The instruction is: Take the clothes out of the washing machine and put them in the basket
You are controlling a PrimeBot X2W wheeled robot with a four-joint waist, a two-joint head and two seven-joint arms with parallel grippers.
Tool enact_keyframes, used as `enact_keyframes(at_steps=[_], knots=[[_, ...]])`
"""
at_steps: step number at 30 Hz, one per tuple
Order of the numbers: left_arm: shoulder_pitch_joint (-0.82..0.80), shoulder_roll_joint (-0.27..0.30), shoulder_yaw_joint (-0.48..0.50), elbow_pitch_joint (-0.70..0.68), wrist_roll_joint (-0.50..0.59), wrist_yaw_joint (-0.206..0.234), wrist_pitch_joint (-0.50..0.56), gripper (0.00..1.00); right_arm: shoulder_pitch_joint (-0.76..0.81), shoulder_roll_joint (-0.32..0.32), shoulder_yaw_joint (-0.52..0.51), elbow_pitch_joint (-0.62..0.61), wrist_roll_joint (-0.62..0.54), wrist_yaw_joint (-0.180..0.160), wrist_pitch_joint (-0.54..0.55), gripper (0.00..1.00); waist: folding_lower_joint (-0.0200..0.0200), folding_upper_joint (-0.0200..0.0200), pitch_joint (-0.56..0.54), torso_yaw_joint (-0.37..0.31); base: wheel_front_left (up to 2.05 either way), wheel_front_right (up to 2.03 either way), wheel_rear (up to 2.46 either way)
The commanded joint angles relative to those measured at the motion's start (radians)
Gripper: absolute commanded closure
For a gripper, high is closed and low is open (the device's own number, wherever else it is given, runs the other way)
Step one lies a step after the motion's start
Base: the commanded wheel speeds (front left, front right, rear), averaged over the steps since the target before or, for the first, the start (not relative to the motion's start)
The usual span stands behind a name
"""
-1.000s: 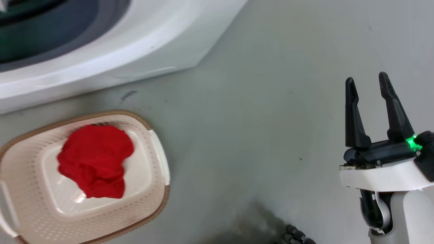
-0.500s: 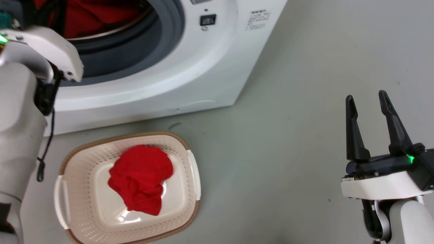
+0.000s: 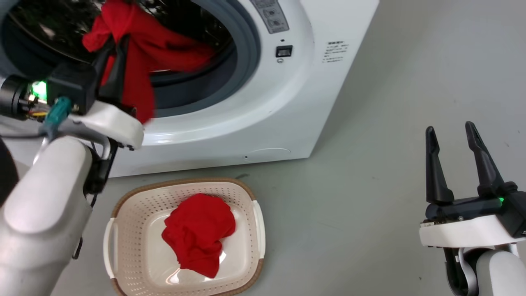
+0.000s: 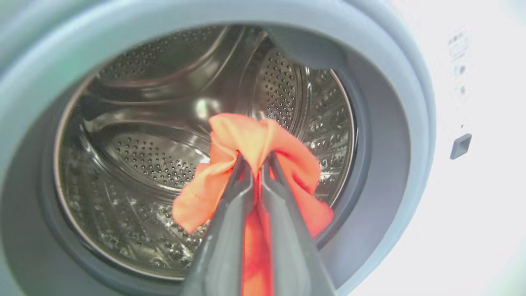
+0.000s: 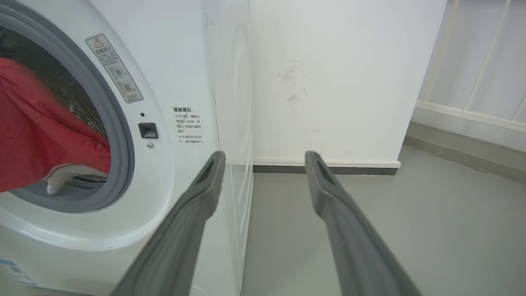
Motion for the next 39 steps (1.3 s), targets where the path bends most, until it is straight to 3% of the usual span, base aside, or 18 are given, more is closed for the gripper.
enact_keyframes(at_steps=[1,9,20,29,39], knots=[[0.034,0.007,0.015,-0.058,0.012,0.019,-0.007,1.0,0.015,0.0,-0.007,0.003,-0.008,-0.001,-0.002,0.0,0.0002,0.0,-0.017,0.019,0.0,0.0,0.0],[0.231,0.019,0.052,-0.318,0.029,0.086,-0.005,1.0,0.03,0.0,-0.031,0.007,-0.021,-0.001,-0.002,0.0,0.0002,0.0,-0.059,0.077,0.0,0.0,0.0],[0.441,0.067,0.02,-0.38,-0.014,0.116,0.052,1.0,0.027,0.0,-0.024,-0.006,-0.023,-0.001,-0.002,0.0,0.0002,0.0,-0.029,0.103,0.0,0.0,0.0],[0.49,0.059,-0.072,-0.215,-0.035,0.067,0.174,1.0,-0.003,0.0,-0.019,-0.015,-0.034,-0.001,-0.002,0.0,0.0002,0.0,0.045,0.085,0.0,0.0,0.0],[0.384,-0.049,-0.101,0.14,-0.073,0.0,0.174,1.0,-0.034,0.0,-0.014,-0.037,-0.041,-0.001,-0.002,0.0,0.0002,0.0,0.189,0.054,0.0,0.0,0.0]])
